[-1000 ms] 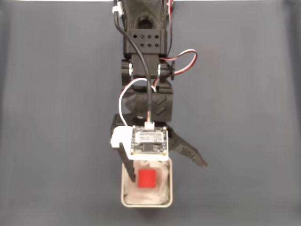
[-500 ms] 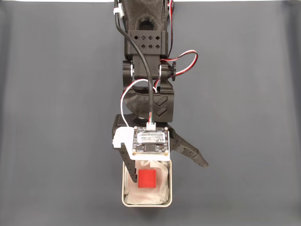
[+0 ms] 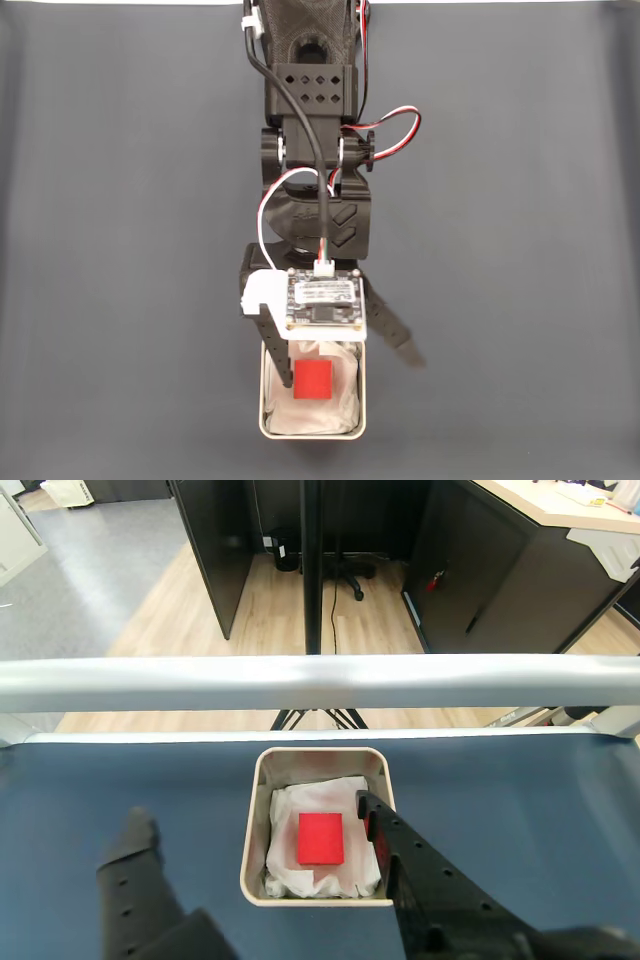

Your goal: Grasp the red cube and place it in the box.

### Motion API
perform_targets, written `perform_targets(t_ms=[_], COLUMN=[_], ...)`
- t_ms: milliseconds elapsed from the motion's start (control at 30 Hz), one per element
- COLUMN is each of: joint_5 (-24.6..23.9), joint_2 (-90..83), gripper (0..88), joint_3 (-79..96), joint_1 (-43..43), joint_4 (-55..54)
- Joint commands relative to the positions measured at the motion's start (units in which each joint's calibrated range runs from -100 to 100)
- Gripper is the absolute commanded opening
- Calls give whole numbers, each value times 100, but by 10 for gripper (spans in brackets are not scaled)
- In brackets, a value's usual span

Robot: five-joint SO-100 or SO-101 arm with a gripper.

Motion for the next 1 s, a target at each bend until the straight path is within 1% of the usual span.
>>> perform_targets(t_ms=[0, 33, 67, 233, 333, 433, 633, 800, 900, 967], joint_5=[49, -10, -63, -122, -68, -73, -39, -5, -34, -68], joint_2=[-645, -784, -957, -1980, -2820, -3704, -5758, -7318, -8020, -8375], gripper=[57, 10, 0, 0, 0, 0, 0, 0, 0, 0], joint_3=[-234, -243, -243, -15, 697, 1628, 4055, 5797, 6692, 7120], joint_1=[-142, -170, -199, -369, -469, -540, -575, -568, -575, -575], joint_4=[-64, -121, -137, 100, 231, 445, 666, 1330, 1715, 2166])
